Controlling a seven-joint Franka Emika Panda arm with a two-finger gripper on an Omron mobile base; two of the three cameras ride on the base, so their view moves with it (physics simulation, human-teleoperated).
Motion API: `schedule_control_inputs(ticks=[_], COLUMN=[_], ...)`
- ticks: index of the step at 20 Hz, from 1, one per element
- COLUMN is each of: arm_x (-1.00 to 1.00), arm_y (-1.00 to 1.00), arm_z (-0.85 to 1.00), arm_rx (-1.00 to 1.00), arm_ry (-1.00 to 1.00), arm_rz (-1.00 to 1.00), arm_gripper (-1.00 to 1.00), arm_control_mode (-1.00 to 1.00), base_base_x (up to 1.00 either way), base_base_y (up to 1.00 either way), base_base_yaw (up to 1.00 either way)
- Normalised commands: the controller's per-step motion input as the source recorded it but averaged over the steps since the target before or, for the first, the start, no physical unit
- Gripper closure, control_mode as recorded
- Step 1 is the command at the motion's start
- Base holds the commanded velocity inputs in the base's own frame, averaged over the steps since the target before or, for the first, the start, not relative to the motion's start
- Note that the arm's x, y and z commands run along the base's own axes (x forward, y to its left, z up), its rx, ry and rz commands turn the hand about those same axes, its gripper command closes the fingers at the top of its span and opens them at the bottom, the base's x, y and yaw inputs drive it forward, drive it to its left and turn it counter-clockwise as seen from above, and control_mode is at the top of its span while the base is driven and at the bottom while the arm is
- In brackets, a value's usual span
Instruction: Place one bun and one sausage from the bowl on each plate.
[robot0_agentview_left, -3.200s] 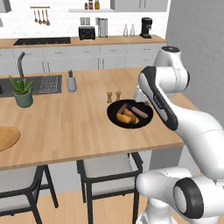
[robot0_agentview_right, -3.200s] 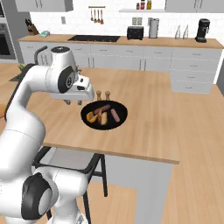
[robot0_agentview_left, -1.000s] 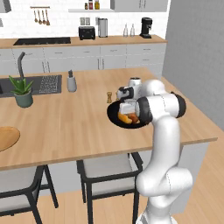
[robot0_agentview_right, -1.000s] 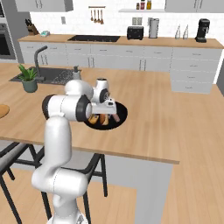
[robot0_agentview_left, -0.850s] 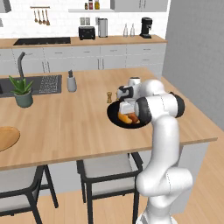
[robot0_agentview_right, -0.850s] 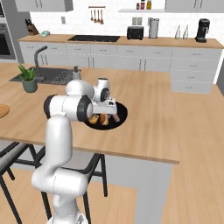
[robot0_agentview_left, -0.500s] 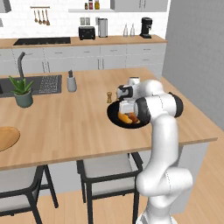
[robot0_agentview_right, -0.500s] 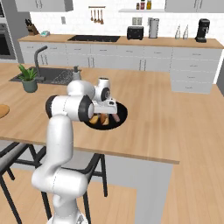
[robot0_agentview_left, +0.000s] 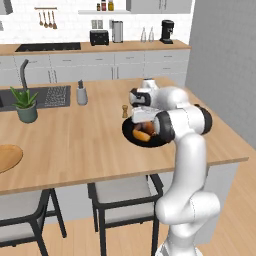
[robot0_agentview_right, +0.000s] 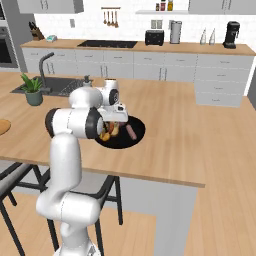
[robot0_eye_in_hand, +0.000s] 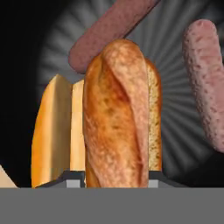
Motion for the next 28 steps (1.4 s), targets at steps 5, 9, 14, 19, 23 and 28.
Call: schedule_control_inputs(ticks=[5, 9, 14, 19, 23, 28], arm_x=[-0.93, -1.0, -1.0, -1.0, -0.76, -0.57], arm_y=[0.0, 0.0, 0.0, 0.0, 0.0, 0.0], arm_z=[1.0, 0.8, 0.35, 0.01, -0.07, -0.04], arm_rx=[0.0, 0.0, 0.0, -0.01, -0.04, 0.0], arm_ry=[-0.25, -0.38, -0.14, 0.19, 0.24, -0.02], arm_rz=[-0.08, -0.06, -0.1, -0.09, -0.02, 0.0], arm_gripper=[1.0, 1.0, 1.0, 1.0, 1.0, 1.0], arm_control_mode=[-1.0, -1.0, -1.0, -1.0, -1.0, -1.0], base_base_x=[0.0, 0.0, 0.0, 0.0, 0.0, 0.0], base_base_y=[0.0, 0.0, 0.0, 0.0, 0.0, 0.0], base_base_yaw=[0.0, 0.0, 0.0, 0.0, 0.0, 0.0])
